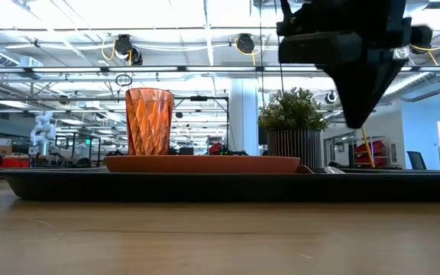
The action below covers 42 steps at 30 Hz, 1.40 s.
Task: Pick and place plate/cup/fork/spoon on tray
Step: Adjust the pink fork on the black serving tray
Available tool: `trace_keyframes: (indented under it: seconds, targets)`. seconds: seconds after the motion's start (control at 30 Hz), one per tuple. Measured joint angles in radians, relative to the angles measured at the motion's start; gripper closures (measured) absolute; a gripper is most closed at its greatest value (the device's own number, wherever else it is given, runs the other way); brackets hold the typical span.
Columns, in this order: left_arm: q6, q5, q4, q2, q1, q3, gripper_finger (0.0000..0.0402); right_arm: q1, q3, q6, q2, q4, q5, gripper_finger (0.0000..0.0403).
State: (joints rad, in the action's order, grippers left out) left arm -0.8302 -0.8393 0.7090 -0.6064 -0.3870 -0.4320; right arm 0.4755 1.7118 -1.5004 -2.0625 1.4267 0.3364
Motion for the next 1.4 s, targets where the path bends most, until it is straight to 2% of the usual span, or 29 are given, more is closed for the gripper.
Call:
trace_keyframes:
  seconds: [0.07,0.2,0.33,0.6,0.7,0.9,1.03,1.23,1.4]
  targets:
    - [0.01,0.0,-0.001,0.0,0.02,0.0,0.036,0.0,-0.054,0.05,0.033,-0.112,-0.006,0.0403]
    - [0.024,0.0,-0.002,0.0,0.05,0.0,0.036,-0.015,-0.173,0.144,0.097,-0.329,-0.117,0.0403]
    - [0.044,-0.008,-0.003,0.0,0.062,0.0,0.036,-0.026,-0.251,0.104,0.138,-0.353,-0.178,0.0403]
    - [0.065,-0.009,-0.011,0.0,0.061,0.0,0.036,-0.024,-0.263,0.12,0.143,-0.324,-0.097,0.0394]
    - [0.076,-0.009,-0.022,0.001,0.061,0.0,0.036,-0.03,-0.263,0.141,0.143,-0.323,-0.094,0.0367]
    - [0.092,-0.01,-0.034,0.0,0.061,0.0,0.036,-0.037,-0.267,0.151,0.143,-0.329,-0.02,0.03]
    - [0.102,-0.01,-0.049,0.0,0.061,0.0,0.036,-0.042,-0.315,0.151,0.142,-0.378,-0.027,0.0278]
    - [0.103,-0.01,-0.057,0.0,0.061,0.0,0.036,-0.042,-0.39,0.151,0.142,-0.44,-0.076,0.0283]
    - [0.103,-0.01,-0.06,0.0,0.061,0.0,0.036,-0.044,-0.391,0.152,0.142,-0.429,-0.025,0.0308]
